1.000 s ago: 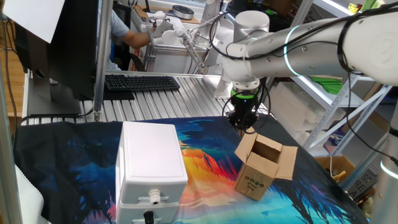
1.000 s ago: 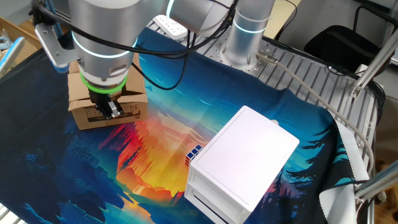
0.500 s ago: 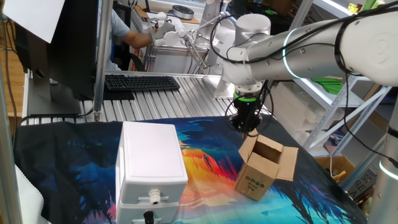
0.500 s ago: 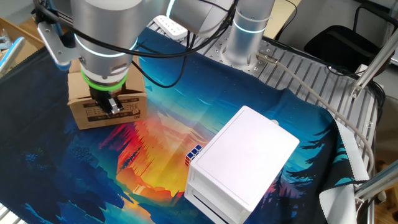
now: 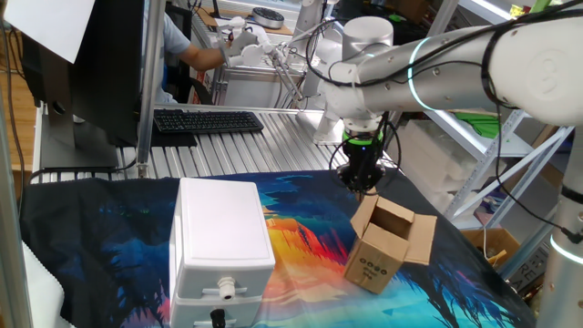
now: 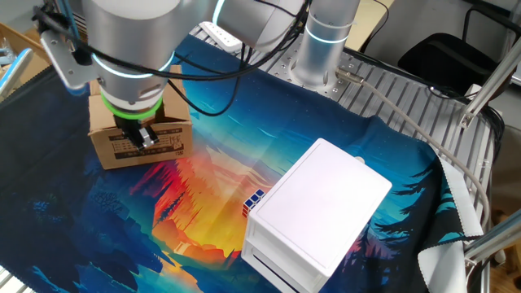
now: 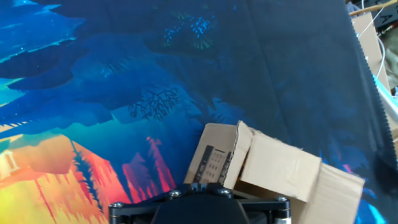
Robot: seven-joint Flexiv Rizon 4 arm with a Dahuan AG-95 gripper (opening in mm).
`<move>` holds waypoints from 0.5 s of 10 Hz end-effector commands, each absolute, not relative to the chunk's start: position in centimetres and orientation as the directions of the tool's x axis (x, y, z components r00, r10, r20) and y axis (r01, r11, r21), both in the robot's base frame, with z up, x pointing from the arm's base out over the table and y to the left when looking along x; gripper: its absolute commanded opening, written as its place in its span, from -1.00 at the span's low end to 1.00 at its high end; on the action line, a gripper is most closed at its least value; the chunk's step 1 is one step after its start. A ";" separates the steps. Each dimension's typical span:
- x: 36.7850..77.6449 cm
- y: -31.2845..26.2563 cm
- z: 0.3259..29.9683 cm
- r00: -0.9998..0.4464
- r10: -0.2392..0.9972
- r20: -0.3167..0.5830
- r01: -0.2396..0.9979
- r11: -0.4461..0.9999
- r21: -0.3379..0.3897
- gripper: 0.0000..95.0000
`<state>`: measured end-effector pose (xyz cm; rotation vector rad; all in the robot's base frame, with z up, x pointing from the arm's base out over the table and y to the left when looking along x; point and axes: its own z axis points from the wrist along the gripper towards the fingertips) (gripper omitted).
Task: Cover the box
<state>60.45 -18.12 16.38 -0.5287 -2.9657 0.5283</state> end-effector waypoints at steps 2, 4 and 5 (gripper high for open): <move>60.6 -19.3 16.4 -0.946 0.323 0.037 0.290 0.890 -0.352 -1.00; 60.2 -20.2 16.1 -0.951 0.305 0.043 0.272 0.897 -0.349 -1.00; 59.8 -20.4 15.9 -0.953 0.300 0.043 0.268 0.898 -0.349 -1.00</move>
